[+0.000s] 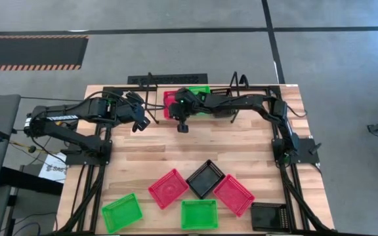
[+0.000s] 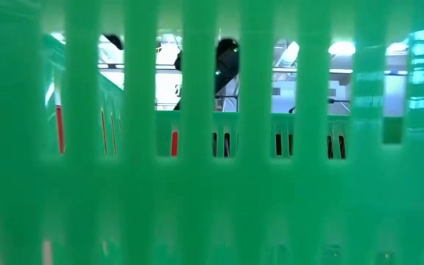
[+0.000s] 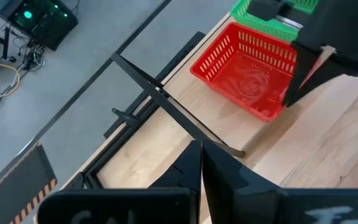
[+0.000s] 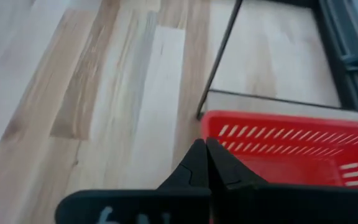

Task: Stack baskets on shelf by color
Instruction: Put the top red bin on the shelf

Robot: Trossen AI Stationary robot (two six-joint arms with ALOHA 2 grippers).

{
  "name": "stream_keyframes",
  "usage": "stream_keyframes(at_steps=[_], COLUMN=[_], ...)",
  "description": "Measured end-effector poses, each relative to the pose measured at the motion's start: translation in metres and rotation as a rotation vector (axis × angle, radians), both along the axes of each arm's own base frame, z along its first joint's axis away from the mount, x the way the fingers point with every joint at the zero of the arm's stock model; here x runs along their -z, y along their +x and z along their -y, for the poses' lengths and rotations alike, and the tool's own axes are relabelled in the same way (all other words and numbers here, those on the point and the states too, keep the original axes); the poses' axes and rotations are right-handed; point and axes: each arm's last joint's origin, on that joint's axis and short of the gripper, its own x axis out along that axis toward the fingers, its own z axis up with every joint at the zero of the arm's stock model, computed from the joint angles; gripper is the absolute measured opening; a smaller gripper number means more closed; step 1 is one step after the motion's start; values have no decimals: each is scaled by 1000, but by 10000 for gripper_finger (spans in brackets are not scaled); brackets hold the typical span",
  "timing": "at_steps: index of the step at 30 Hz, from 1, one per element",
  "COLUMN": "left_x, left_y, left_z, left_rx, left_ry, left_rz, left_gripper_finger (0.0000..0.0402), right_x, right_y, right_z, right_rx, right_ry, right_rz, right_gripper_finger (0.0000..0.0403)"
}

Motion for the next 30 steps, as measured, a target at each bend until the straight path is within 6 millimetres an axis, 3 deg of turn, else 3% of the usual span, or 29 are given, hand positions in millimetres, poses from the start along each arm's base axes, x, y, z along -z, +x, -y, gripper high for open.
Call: stream_keyframes(at_steps=[7, 11, 16, 20, 23, 25, 30], left_x=[0, 0, 0, 0, 0, 0, 0], left_y=[0, 0, 0, 0, 0, 0, 0], left_z=[0, 0, 0, 0, 0, 0, 0], left_rx=[-3, -4, -4, 9, 11, 11, 23], left_ry=[-1, -2, -3, 3, 4, 4, 0], left_rz=[3, 4, 4, -9, -10, -11, -19], left_gripper_finger=[0, 0, 0, 0, 0, 0, 0], right_x=[-4, -13, -29, -22, -4, 4, 5], right_y=[-1, -3, -4, -4, -3, 0, 6], right_z=[16, 18, -12, -41, -54, -57, -43], right_rx=[37, 73, -63, -184, -185, -176, -143], right_ry=[-5, 88, 178, 201, 143, 79, 35], right_rz=[53, 7, -99, -183, -248, -266, -201], right_gripper_finger=[0, 0, 0, 0, 0, 0, 0])
